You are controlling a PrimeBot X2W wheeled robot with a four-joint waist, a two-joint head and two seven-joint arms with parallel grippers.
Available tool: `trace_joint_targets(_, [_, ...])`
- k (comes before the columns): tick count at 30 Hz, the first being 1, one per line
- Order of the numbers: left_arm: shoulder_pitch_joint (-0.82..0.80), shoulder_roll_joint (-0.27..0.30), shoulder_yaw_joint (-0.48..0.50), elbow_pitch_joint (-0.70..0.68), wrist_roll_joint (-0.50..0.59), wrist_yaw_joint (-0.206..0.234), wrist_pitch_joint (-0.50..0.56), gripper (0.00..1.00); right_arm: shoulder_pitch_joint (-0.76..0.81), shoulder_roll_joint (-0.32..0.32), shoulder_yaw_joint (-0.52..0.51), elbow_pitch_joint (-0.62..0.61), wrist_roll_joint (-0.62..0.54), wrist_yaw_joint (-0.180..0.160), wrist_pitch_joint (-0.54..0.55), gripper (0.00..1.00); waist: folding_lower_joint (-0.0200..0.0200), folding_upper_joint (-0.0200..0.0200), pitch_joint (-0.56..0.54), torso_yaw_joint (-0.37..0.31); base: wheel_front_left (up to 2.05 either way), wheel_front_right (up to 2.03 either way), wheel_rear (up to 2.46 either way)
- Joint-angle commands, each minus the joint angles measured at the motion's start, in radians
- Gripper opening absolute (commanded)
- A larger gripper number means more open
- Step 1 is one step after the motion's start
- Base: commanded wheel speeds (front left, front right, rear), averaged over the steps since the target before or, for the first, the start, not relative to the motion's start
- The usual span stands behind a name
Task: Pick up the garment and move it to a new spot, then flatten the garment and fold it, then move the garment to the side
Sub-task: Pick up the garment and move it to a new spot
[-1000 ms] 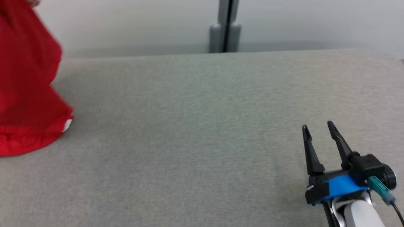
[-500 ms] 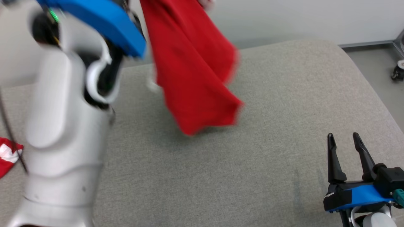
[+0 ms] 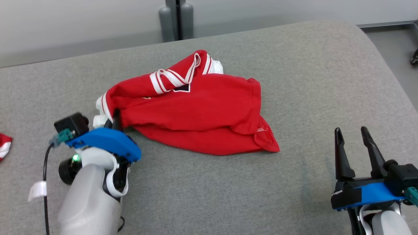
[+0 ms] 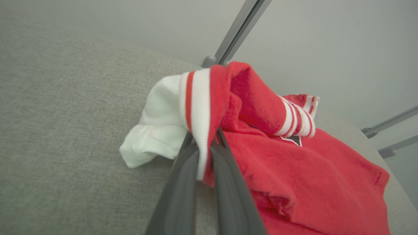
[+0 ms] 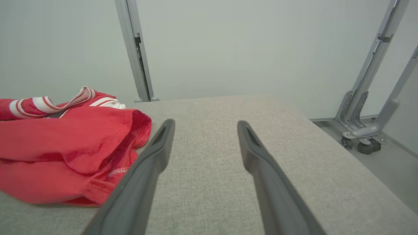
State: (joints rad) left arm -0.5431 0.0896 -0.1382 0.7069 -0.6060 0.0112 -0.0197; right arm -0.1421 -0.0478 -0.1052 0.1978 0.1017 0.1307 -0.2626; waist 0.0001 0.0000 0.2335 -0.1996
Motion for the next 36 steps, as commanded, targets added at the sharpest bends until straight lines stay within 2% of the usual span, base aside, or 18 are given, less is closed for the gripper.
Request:
trace_joint_targets(1, [0.014, 0.001, 0.015, 0.02, -0.011, 0.006, -0.024, 0.0, -0.022, -0.005, -0.002, -0.004, -0.003, 0.0, -0.003, 1.0, -0.0001, 0.0, 0.01, 0.013, 0.0, 0.0, 0.0])
trace_joint_targets(6, [0.029, -0.016, 0.038, 0.084, -0.047, -0.014, -0.091, 0.0, -0.034, -0.005, 0.006, 0.002, -0.015, 0.0, -0.003, 1.0, -0.0001, 0.0, 0.017, 0.038, 0.0, 0.0, 0.0])
trace_joint_targets(12, [0.039, -0.03, 0.014, 0.13, -0.075, -0.042, -0.137, 0.0, -0.034, -0.005, 0.02, 0.014, -0.031, 0.0, -0.003, 1.0, -0.0001, 0.0, 0.001, 0.068, 0.0, 0.0, 0.0])
trace_joint_targets(14, [0.042, -0.034, 0.008, 0.14, -0.082, -0.052, -0.158, 0.46, -0.032, -0.005, 0.023, 0.018, -0.033, 0.0, -0.003, 1.0, -0.0001, 0.0, -0.009, 0.076, 0.0, 0.0, 0.0])
trace_joint_targets(15, [0.041, -0.035, 0.003, 0.143, -0.083, -0.056, -0.168, 1.0, -0.031, -0.005, 0.025, 0.02, -0.036, 0.0, -0.003, 1.0, -0.0001, 0.0, -0.012, 0.079, 0.0, 0.0, 0.0])
trace_joint_targets(23, [0.022, -0.038, -0.059, 0.13, -0.038, -0.072, -0.223, 1.0, 0.0, -0.005, 0.02, 0.028, -0.056, 0.0, -0.003, 1.0, -0.0001, 0.0, -0.079, 0.118, 0.0, 0.0, 0.0])
trace_joint_targets(27, [0.037, -0.019, -0.089, 0.106, 0.009, -0.072, -0.237, 1.0, 0.02, -0.005, 0.016, 0.032, -0.064, 0.0, -0.003, 1.0, -0.0001, 0.0, -0.124, 0.144, 0.0, 0.0, 0.0])
trace_joint_targets(36, [0.115, 0.012, -0.131, 0.033, 0.09, -0.043, -0.245, 1.0, 0.058, -0.005, 0.004, 0.046, -0.073, 0.0, -0.003, 1.0, -0.0001, 0.0, -0.194, 0.197, 0.0, 0.0, 0.0])
